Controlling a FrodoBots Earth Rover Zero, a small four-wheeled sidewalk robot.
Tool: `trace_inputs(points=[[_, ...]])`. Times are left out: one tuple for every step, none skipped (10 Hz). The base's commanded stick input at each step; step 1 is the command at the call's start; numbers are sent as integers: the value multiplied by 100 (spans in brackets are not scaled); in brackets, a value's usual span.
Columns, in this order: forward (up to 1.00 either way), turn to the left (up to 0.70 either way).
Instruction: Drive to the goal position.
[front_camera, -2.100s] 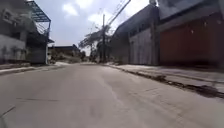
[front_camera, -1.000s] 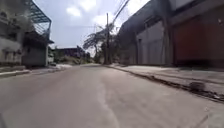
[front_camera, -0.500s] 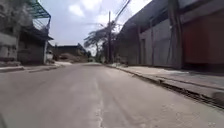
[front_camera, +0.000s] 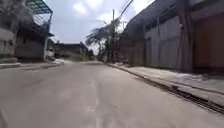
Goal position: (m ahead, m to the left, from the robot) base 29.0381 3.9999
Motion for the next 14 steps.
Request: trace_inputs(points=[[100, 0], [100, 0], [100, 0], [95, 3], [92, 28], [92, 22], [92, 3], [92, 0], [92, 0], [92, 0], [92, 0], [92, 0], [95, 0], [97, 0]])
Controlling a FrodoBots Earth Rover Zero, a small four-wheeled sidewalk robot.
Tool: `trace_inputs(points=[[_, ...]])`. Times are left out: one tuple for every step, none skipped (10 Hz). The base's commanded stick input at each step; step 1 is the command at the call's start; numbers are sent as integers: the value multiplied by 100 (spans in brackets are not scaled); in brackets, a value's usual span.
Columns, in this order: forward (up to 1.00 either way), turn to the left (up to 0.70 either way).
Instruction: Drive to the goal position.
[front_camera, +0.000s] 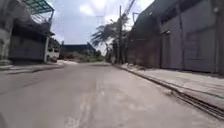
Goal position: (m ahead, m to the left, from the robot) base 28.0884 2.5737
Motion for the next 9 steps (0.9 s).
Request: trace_inputs(points=[[97, 0], [98, 0], [98, 13], [98, 24], [98, 1], [98, 0], [98, 0], [98, 0], [98, 0]])
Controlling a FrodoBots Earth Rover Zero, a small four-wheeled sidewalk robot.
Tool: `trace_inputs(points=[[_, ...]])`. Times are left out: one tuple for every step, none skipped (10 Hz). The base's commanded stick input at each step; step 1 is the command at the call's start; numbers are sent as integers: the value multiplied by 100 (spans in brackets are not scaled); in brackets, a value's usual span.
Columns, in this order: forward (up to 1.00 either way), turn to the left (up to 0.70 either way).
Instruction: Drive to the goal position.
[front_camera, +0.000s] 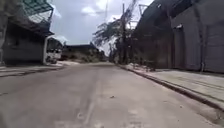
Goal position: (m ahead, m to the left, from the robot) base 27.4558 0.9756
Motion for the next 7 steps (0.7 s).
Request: trace_inputs(points=[[98, 0], [98, 0], [98, 0], [98, 0], [98, 0], [98, 0], [98, 0]])
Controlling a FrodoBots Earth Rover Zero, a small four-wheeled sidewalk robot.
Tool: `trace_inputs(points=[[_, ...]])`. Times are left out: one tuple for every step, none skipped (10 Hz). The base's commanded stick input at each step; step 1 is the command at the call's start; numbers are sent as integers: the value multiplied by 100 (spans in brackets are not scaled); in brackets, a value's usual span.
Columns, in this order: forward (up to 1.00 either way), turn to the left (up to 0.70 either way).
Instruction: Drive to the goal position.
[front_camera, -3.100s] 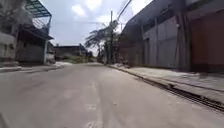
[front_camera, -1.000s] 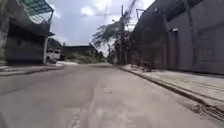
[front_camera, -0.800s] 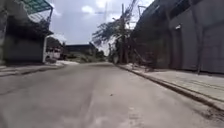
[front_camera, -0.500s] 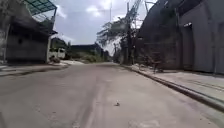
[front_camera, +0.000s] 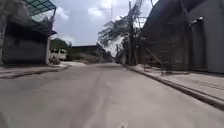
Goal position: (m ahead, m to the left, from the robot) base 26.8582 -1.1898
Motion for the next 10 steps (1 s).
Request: trace_inputs(points=[[98, 0], [98, 0], [98, 0], [98, 0], [98, 0], [98, 0], [98, 0], [98, 0], [98, 0], [98, 0]])
